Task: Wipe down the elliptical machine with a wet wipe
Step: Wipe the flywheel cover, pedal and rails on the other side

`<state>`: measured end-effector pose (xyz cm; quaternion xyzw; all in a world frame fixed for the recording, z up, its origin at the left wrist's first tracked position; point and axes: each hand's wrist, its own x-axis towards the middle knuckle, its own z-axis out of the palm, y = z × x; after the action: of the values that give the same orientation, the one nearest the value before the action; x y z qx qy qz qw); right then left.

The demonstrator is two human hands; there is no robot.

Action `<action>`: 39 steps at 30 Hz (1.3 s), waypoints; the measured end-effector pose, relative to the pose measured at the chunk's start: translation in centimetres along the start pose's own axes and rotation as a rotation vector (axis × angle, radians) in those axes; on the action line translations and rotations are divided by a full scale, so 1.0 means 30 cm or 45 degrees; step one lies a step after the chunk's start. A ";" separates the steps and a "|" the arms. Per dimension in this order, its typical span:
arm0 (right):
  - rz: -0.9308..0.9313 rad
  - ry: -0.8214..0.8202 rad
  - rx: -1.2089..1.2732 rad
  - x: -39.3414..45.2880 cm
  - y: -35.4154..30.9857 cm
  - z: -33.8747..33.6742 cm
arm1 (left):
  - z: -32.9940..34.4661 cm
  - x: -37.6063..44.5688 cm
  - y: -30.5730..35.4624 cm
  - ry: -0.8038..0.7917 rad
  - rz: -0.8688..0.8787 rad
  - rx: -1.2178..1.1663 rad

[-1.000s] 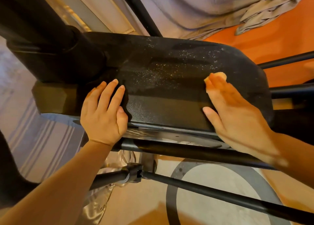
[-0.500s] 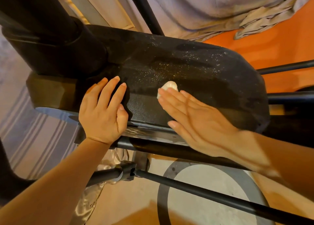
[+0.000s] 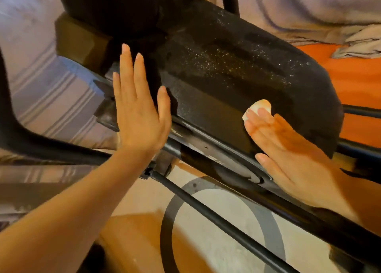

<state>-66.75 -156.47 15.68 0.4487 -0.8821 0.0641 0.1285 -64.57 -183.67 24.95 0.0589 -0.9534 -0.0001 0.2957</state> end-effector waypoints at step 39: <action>-0.635 -0.132 0.123 0.273 0.161 -0.085 | 0.117 -0.073 0.238 0.118 -0.613 -0.078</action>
<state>-74.83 -159.38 20.48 0.6607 -0.7454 0.0493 0.0733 -65.57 -176.46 21.06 0.2752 -0.8969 -0.0968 0.3323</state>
